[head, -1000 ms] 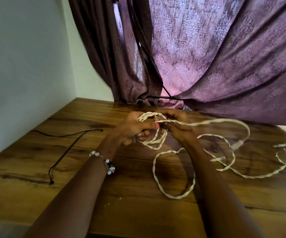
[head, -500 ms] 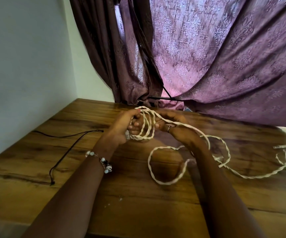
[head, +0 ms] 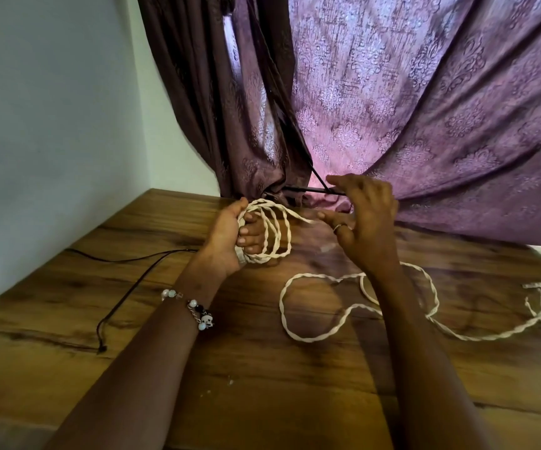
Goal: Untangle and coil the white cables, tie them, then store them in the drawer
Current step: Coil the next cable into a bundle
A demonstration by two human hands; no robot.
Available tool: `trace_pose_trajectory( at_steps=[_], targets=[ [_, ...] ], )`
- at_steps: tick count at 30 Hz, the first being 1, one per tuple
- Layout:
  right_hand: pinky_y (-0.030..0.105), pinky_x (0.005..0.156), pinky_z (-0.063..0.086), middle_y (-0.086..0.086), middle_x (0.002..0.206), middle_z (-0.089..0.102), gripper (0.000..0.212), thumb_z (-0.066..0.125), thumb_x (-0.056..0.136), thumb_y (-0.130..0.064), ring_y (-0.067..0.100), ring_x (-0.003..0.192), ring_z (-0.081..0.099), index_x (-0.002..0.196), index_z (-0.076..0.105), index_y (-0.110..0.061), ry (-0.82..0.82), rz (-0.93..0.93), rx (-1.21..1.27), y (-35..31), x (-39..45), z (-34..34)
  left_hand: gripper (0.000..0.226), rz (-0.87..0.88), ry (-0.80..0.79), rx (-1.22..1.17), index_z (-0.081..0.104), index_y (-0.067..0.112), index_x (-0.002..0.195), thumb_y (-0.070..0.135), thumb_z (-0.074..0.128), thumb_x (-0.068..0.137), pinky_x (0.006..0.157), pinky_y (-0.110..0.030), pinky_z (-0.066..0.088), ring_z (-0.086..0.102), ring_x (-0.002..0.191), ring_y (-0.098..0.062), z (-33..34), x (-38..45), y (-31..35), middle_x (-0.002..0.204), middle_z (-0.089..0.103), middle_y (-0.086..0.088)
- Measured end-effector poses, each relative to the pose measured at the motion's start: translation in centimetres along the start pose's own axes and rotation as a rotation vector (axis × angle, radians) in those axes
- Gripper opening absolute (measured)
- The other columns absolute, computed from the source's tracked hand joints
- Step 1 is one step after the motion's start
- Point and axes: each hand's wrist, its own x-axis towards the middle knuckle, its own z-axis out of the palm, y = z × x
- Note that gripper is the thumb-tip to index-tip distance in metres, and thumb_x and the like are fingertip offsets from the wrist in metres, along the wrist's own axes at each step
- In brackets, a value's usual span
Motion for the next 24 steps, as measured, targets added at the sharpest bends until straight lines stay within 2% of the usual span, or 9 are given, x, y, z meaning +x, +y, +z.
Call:
trace_pose_trajectory(
  at_steps=[2,3,5,7,9,11,15,19,24],
  targets=[
    [0.033,0.091,0.024,-0.007,0.12,0.057,0.052,0.045,0.085,-0.055,0.016,0.113,0.043,0.128,0.054,-0.027,-0.133,0.053,-0.048,1.0,-0.6,0.4,0.047,0.0,-0.026,-0.018,0.036,0.02,0.054,0.041,0.036,0.096,0.032,-0.013,0.011,0.018,0.022,-0.005,0.2,-0.2,0.0,0.033,0.024,0.007],
    [0.03,0.09,0.024,-0.011,0.112,0.06,0.051,0.042,0.086,-0.056,0.008,0.11,0.045,0.125,0.058,-0.026,-0.183,0.064,0.031,1.3,-1.0,0.6,0.049,0.001,-0.035,-0.04,0.038,0.02,0.051,0.04,0.037,0.096,0.032,-0.013,0.011,0.019,0.022,-0.004,0.3,-0.3,0.1,0.033,0.023,0.007],
    [0.025,0.078,0.036,-0.014,0.083,0.066,0.044,0.044,0.089,-0.049,-0.004,0.082,0.055,0.103,0.07,-0.017,-0.322,0.061,0.309,1.8,-1.5,0.9,0.054,0.016,-0.047,-0.104,0.04,0.019,0.047,0.038,0.038,0.097,0.029,-0.012,0.013,0.02,0.021,-0.004,0.3,-0.4,0.3,0.031,0.023,0.008],
    [0.026,0.056,0.042,0.001,0.058,0.064,0.038,0.052,0.091,-0.04,0.007,0.054,0.056,0.083,0.073,-0.01,-0.426,0.123,0.537,1.9,-1.5,1.1,0.056,0.038,-0.066,-0.176,0.041,0.018,0.046,0.038,0.037,0.097,0.028,-0.012,0.015,0.021,0.02,-0.004,0.2,-0.4,0.6,0.03,0.025,0.008],
    [0.025,0.047,0.04,0.006,0.052,0.058,0.029,0.056,0.092,-0.031,0.012,0.044,0.049,0.079,0.073,-0.012,-0.395,0.179,0.668,1.9,-1.4,1.2,0.055,0.055,-0.089,-0.219,0.042,0.017,0.047,0.037,0.036,0.098,0.027,-0.013,0.017,0.023,0.02,-0.005,0.1,-0.5,0.9,0.031,0.026,0.007],
    [0.028,0.049,0.043,-0.004,0.059,0.061,0.02,0.057,0.094,-0.019,0.01,0.051,0.05,0.085,0.072,-0.011,-0.299,0.188,0.707,2.2,-1.4,1.3,0.054,0.078,-0.116,-0.25,0.042,0.017,0.049,0.036,0.035,0.099,0.025,-0.014,0.019,0.024,0.02,-0.006,-0.2,-0.6,1.2,0.031,0.026,0.007],
    [0.04,0.061,0.049,0.013,0.075,0.068,0.015,0.061,0.089,-0.023,0.029,0.067,0.062,0.089,0.073,-0.013,-0.131,0.219,0.535,3.4,-1.7,1.7,0.049,0.084,-0.215,-0.306,0.044,0.016,0.052,0.032,0.034,0.097,0.023,-0.012,0.021,0.028,0.02,-0.007,-0.3,-0.9,1.2,0.033,0.03,0.007],
    [0.03,0.055,0.042,0.011,0.07,0.065,0.024,0.059,0.088,-0.03,0.029,0.062,0.059,0.088,0.074,-0.012,-0.062,0.103,0.081,2.5,-1.8,2.4,0.042,0.137,-0.286,-0.311,0.047,0.016,0.059,0.034,0.037,0.095,0.024,-0.013,0.024,0.03,0.022,-0.005,0.1,-1.0,0.9,0.036,0.035,0.007],
    [0.029,0.053,0.039,0.011,0.075,0.06,0.015,0.062,0.075,-0.018,0.031,0.072,0.057,0.072,0.07,-0.007,-0.162,-0.208,-0.182,-0.5,-1.2,3.5,0.045,0.317,-0.116,-0.265,0.047,0.017,0.066,0.046,0.032,0.098,0.033,-0.014,0.029,0.034,0.032,-0.004,0.7,-0.9,0.9,0.047,0.042,0.005]
  ],
)
